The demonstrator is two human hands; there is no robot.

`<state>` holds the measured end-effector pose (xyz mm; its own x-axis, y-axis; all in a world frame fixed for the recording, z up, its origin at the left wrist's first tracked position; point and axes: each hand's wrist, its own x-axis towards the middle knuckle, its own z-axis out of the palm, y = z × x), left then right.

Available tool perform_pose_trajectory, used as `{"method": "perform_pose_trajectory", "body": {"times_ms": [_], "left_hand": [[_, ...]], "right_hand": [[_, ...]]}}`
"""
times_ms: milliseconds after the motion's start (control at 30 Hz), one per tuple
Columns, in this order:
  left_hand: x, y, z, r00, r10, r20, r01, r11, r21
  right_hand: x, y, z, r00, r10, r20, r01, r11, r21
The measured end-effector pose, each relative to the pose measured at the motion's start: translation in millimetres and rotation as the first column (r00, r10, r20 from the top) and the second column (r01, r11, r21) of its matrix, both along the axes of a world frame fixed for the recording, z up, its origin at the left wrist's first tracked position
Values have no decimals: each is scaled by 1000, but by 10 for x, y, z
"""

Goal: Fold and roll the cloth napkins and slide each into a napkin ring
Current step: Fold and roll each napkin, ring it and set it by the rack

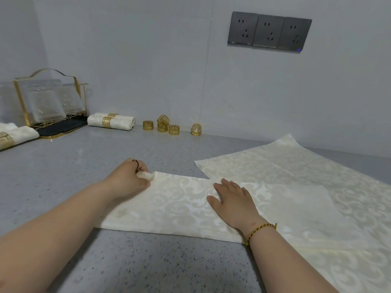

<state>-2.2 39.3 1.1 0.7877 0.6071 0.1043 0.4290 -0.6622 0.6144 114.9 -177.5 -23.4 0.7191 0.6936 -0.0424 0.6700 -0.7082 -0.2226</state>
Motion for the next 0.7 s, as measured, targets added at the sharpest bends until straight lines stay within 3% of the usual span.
{"method": "perform_pose_trajectory", "body": {"times_ms": [133,200,333,533,700], "left_hand": [[-116,23,92,996,83,44,-72,975,-208],[-222,39,148,996,75,-54,-87,950,-300],[-490,62,191,974,-27,-224,-52,939,-340],[-820,93,85,995,-7,-98,-41,881,-471],[-1189,232,267,1000,28,-8,-28,828,-561]], "right_hand": [[1,-2,-5,1000,-4,-1,4,1000,0],[1,-3,-6,1000,-9,2,9,1000,1],[-19,4,2,1000,-14,5,14,1000,-2],[-130,57,37,997,2,72,-5,999,50],[-448,264,104,964,260,62,-266,956,127]]}}
